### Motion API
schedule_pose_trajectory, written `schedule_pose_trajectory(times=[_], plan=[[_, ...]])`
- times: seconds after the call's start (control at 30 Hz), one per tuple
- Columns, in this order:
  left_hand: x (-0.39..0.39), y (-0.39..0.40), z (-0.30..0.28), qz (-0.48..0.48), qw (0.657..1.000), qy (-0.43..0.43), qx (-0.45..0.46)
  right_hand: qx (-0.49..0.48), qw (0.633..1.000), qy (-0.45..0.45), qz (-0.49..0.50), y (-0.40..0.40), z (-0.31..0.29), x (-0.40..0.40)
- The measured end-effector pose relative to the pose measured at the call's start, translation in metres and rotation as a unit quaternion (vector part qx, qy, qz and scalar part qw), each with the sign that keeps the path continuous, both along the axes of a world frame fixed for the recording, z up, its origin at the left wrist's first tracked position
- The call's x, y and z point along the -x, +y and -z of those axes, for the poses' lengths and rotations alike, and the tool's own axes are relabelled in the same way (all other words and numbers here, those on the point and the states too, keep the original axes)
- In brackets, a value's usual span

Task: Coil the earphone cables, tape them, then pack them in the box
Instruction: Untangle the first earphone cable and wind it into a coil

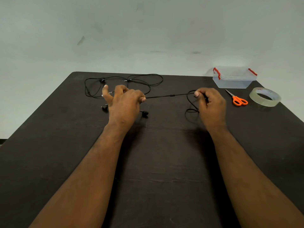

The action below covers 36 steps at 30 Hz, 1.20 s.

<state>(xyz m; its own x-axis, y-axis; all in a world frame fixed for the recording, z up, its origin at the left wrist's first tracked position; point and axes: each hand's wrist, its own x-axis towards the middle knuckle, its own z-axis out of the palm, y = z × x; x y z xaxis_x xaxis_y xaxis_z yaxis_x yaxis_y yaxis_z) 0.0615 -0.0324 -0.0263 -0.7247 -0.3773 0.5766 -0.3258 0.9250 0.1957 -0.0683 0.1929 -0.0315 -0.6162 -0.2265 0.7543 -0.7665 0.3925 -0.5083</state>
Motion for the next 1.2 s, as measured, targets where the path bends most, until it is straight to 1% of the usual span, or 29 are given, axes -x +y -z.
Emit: schedule_pose_trajectory(times=[0.1, 0.2, 0.27, 0.33, 0.4, 0.43, 0.5, 0.53, 0.57, 0.6, 0.67, 0.7, 0.83, 0.9, 0.97, 1.0, 1.03, 1.1, 1.13, 1.17, 1.2], plan=[[-0.002, -0.002, -0.001, -0.023, 1.000, -0.004, 0.008, 0.010, 1.000, 0.001, 0.012, 0.001, -0.001, 0.000], [-0.003, 0.003, 0.000, -0.031, 0.999, 0.003, 0.012, 0.024, 0.999, -0.032, 0.021, -0.001, -0.001, -0.003], [-0.002, 0.012, 0.002, -0.020, 1.000, 0.014, 0.016, -0.020, 0.998, -0.061, 0.022, -0.007, 0.002, -0.010], [-0.001, 0.023, 0.002, -0.001, 1.000, 0.023, 0.020, -0.107, 0.993, -0.051, 0.014, -0.015, 0.004, -0.018], [0.001, 0.033, 0.003, 0.030, 0.999, 0.037, 0.016, -0.160, 0.984, -0.045, -0.063, -0.026, 0.004, -0.029], [0.002, 0.037, 0.003, 0.050, 0.998, 0.044, 0.014, -0.159, 0.978, -0.062, -0.117, -0.033, 0.006, -0.036], [0.003, 0.043, 0.005, 0.092, 0.994, 0.052, 0.008, -0.120, 0.965, -0.118, -0.203, -0.042, 0.007, -0.044], [0.003, 0.045, 0.006, 0.106, 0.993, 0.052, 0.004, -0.088, 0.959, -0.142, -0.229, -0.044, 0.006, -0.046], [0.003, 0.046, 0.007, 0.111, 0.993, 0.050, 0.003, -0.062, 0.958, -0.146, -0.240, -0.043, 0.005, -0.046], [0.004, 0.046, 0.008, 0.109, 0.993, 0.047, 0.005, -0.051, 0.964, -0.121, -0.231, -0.042, 0.003, -0.044], [0.004, 0.044, 0.008, 0.100, 0.994, 0.037, 0.009, -0.058, 0.978, -0.037, -0.198, -0.039, 0.002, -0.040], [0.005, 0.042, 0.009, 0.099, 0.995, 0.028, 0.009, -0.065, 0.980, -0.009, -0.187, -0.038, 0.002, -0.039], [0.008, 0.042, 0.012, 0.123, 0.992, 0.003, -0.041, -0.079, 0.989, 0.036, -0.124, -0.037, 0.003, -0.034], [0.008, 0.046, 0.013, 0.148, 0.983, 0.024, -0.105, -0.071, 0.991, 0.053, -0.103, -0.034, 0.003, -0.032], [0.010, 0.051, 0.011, 0.171, 0.961, 0.036, -0.216, -0.061, 0.992, 0.066, -0.084, -0.033, 0.002, -0.032], [0.009, 0.053, 0.008, 0.187, 0.943, 0.029, -0.275, -0.056, 0.993, 0.068, -0.074, -0.032, 0.002, -0.033], [0.008, 0.055, 0.005, 0.215, 0.916, 0.023, -0.339, -0.051, 0.994, 0.065, -0.066, -0.031, 0.002, -0.033], [0.006, 0.058, 0.002, 0.299, 0.834, 0.012, -0.465, -0.040, 0.996, 0.054, -0.056, -0.030, 0.001, -0.031], [0.005, 0.059, 0.001, 0.331, 0.794, 0.003, -0.511, -0.038, 0.997, 0.048, -0.055, -0.029, 0.001, -0.031], [0.004, 0.058, 0.000, 0.349, 0.768, -0.006, -0.537, -0.037, 0.997, 0.038, -0.053, -0.029, 0.001, -0.031], [0.003, 0.057, 0.000, 0.355, 0.761, -0.012, -0.544, -0.032, 0.998, 0.025, -0.049, -0.028, 0.001, -0.030]])
